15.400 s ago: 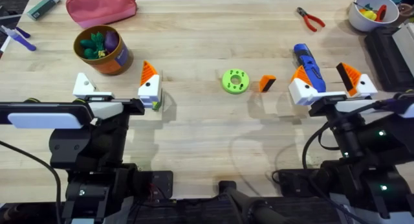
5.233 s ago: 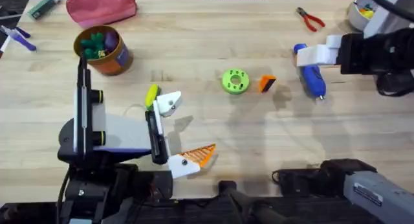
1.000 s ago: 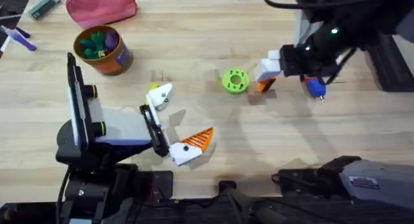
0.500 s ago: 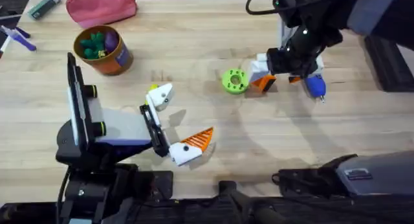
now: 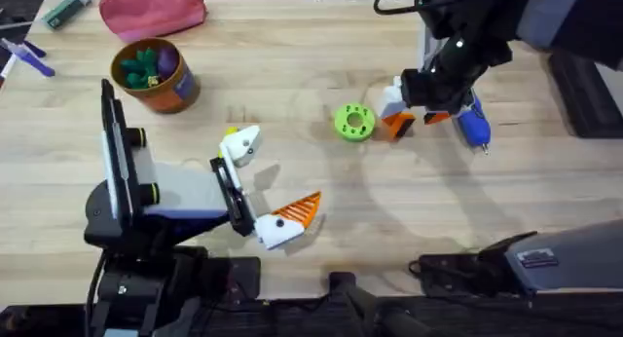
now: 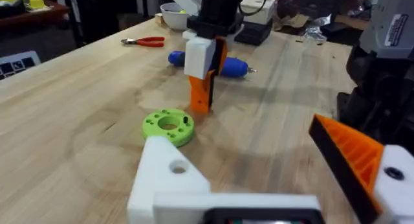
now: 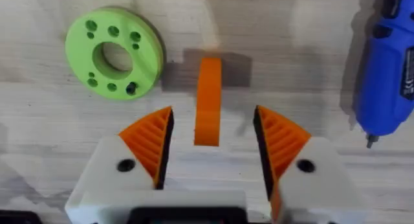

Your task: Pick up the gripper from the table and insert it into the empty holder that is missing its gripper. Then pick up a screw, insert it into the mounting hole, and use the screwdriver to tighten it. Finally, clean up the table by picking up the vegetable and placing it into the bucket.

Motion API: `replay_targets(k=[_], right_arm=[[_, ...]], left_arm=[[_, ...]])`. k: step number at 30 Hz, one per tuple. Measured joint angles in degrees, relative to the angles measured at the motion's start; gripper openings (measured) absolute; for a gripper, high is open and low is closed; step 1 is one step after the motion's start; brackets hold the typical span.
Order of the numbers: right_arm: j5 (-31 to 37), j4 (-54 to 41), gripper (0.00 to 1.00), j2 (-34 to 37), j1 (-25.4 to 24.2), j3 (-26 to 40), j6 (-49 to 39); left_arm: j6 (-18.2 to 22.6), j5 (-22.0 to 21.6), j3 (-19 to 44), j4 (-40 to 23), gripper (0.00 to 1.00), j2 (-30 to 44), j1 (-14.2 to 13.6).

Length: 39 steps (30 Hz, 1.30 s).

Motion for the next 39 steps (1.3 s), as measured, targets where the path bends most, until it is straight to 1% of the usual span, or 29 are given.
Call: replay_targets(k=[9,14,21,28,34,36,39], right_arm=[[0.0,0.31,0.649,0.0,0.07,0.02,0.9],[0.09,0.31,0.589,0.0,0.33,0.01,0.98],[0.22,0.31,0.584,0.0,0.96,0.02,0.98],[0.28,0.33,0.526,0.0,1.46,0.02,0.98],[0.3,0.31,0.413,0.0,1.46,0.02,0.98],[0.3,0.31,0.333,0.0,1.46,0.02,0.98],[0.32,0.33,0.251,0.0,1.46,0.02,0.97]], left_arm=[[0.0,0.0,0.0,0.0,0.951,0.02,0.02],[0.0,0.0,0.0,0.0,0.95,0.0,0.0],[0.0,0.0,0.0,0.0,0.95,0.02,0.0],[0.0,0.0,0.0,0.0,0.95,0.02,0.0],[0.0,0.0,0.0,0.0,0.951,0.0,0.0],[0.0,0.0,0.0,0.0,0.95,0.01,0.01],[0.0,0.0,0.0,0.0,0.95,0.02,0.0]])
